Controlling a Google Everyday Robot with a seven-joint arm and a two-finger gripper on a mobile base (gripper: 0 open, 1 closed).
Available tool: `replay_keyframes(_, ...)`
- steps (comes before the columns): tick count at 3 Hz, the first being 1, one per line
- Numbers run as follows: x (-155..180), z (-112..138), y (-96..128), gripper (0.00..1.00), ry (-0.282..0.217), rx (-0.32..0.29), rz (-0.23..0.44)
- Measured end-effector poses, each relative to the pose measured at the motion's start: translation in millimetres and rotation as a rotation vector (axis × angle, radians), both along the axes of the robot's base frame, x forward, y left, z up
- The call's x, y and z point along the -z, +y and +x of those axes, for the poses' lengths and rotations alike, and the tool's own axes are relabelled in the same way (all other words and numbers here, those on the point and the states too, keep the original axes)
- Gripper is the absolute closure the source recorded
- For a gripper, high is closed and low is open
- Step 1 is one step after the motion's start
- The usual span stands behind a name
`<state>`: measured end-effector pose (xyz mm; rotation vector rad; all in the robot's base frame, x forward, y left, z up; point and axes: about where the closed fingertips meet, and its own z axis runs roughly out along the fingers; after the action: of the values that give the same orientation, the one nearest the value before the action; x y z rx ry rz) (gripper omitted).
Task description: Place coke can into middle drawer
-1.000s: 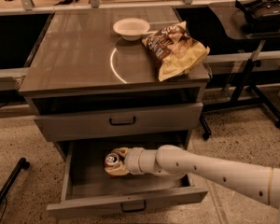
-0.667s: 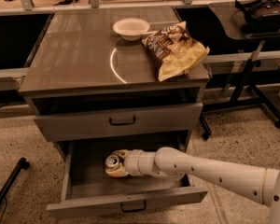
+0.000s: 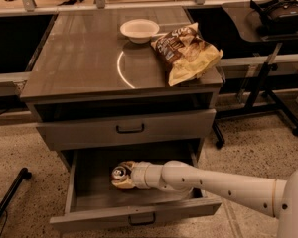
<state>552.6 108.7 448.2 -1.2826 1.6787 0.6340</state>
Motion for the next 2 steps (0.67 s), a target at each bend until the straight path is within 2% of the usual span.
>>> replay_keyframes(2, 5.2, 6.2, -2.7, 0.11, 0.0, 0.019, 0.014)
